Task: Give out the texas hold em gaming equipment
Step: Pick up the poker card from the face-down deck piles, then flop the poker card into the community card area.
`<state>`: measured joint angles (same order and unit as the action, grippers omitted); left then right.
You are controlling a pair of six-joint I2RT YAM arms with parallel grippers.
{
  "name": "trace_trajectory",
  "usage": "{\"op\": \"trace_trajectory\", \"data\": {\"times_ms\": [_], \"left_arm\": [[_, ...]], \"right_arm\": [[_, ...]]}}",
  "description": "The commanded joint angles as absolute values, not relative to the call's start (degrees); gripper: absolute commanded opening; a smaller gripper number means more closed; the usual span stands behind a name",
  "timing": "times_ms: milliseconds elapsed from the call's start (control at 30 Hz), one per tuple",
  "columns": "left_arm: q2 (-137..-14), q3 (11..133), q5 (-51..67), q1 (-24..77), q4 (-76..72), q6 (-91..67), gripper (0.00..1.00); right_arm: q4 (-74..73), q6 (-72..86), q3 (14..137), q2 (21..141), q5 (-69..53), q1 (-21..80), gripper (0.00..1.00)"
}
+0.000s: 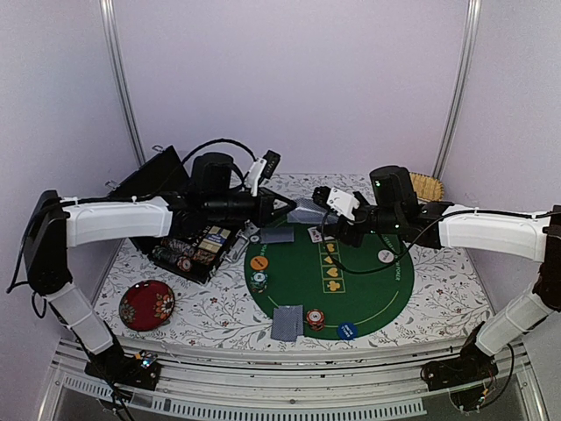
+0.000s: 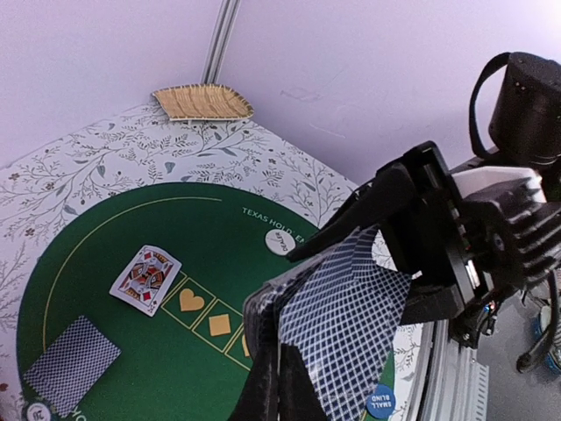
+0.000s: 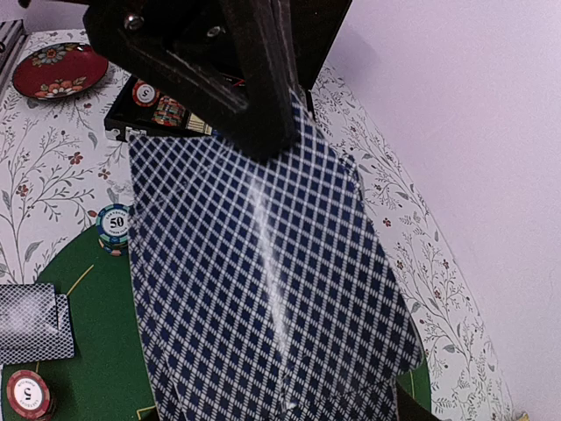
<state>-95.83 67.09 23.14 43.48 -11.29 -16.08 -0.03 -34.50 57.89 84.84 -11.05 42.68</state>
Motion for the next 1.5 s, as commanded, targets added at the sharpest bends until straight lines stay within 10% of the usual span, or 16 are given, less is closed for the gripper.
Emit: {"op": "trace_trajectory", "data": {"times_ms": [0, 300, 500, 1467], "left_arm": [[-91.69, 64.76, 22.66, 42.97, -10.86, -15.33, 0.00], [-80.72, 56.63, 31.45, 40.26, -24.00, -10.12, 0.00], [-76.52, 44.45, 15.72, 40.18, -32.29, 21.18, 0.00], [-132.78, 67.30, 18.47, 51.16, -51.71, 71.82, 0.00]], "right_arm": [[1.34, -34.17, 59.10, 83.31, -11.73, 42.05, 0.47], [2.15, -33.34, 57.99, 82.47, -13.67, 38.13, 0.47], [1.23, -33.28, 56.43, 79.79, -12.18, 34.68, 0.47], [-2.98, -33.66, 54.80, 71.33, -10.60, 31.70, 0.47]]}}
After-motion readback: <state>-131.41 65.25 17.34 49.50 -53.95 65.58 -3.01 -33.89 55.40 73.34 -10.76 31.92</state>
